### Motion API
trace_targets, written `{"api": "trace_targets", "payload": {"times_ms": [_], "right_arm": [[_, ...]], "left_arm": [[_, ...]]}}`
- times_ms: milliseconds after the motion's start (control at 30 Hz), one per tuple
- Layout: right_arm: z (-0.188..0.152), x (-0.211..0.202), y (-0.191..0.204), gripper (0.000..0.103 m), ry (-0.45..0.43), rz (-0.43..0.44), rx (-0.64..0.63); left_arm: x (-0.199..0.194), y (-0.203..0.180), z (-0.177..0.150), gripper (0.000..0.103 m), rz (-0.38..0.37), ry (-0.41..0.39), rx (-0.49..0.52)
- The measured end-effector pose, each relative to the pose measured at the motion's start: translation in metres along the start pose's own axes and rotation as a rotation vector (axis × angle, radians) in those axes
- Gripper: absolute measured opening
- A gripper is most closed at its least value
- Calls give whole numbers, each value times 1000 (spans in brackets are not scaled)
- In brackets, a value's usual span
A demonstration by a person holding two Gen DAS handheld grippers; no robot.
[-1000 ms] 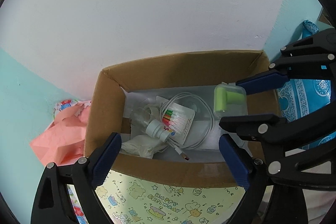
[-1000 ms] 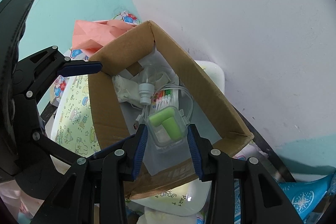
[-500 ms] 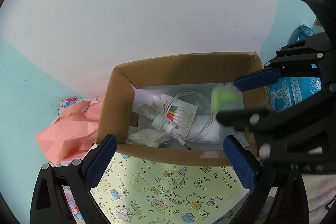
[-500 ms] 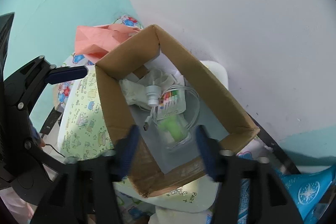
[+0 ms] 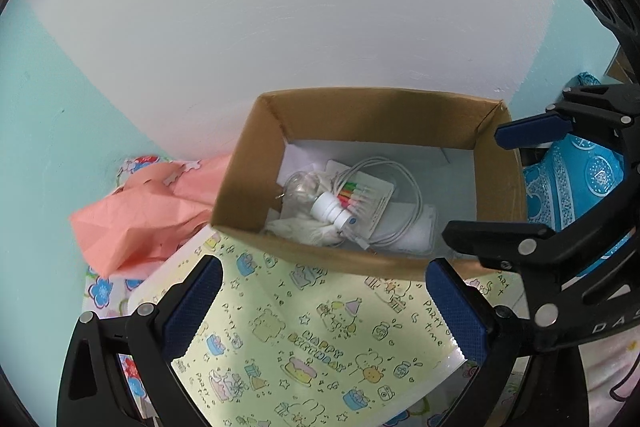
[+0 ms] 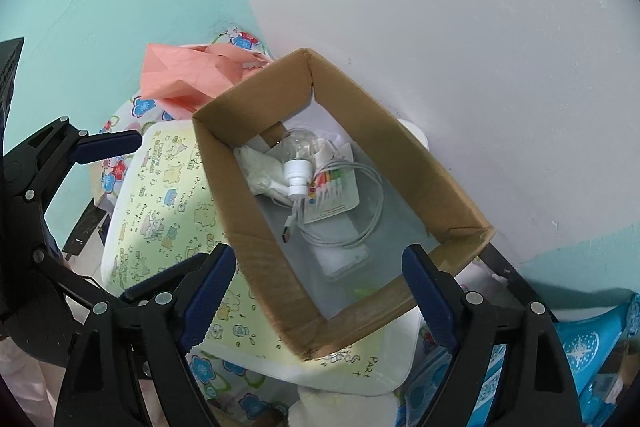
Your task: Organize objects
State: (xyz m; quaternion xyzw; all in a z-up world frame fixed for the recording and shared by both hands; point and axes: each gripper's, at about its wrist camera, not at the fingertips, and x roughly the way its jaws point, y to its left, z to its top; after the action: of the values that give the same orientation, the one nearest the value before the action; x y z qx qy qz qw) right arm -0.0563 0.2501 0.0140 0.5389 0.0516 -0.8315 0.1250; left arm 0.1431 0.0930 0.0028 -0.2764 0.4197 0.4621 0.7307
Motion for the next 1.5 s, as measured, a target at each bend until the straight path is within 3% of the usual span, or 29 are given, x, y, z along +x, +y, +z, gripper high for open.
{"api": "trace_targets", "payload": {"times_ms": [567, 967, 1267, 1500], "right_arm": [[-7, -25, 53, 88, -37, -25, -39], [-12, -35, 92, 95, -45, -10, -22], [-14, -33, 127, 95, -58, -50, -75], [-13, -33, 141, 96, -71, -131, -92]], "left_arm": [[-44, 39, -50, 103, 42, -41, -179], [-72, 84, -102, 103, 52, -73, -407], [-83, 108, -130, 103, 73, -78, -565], [-93, 114, -142, 103, 80, -91, -601]]}}
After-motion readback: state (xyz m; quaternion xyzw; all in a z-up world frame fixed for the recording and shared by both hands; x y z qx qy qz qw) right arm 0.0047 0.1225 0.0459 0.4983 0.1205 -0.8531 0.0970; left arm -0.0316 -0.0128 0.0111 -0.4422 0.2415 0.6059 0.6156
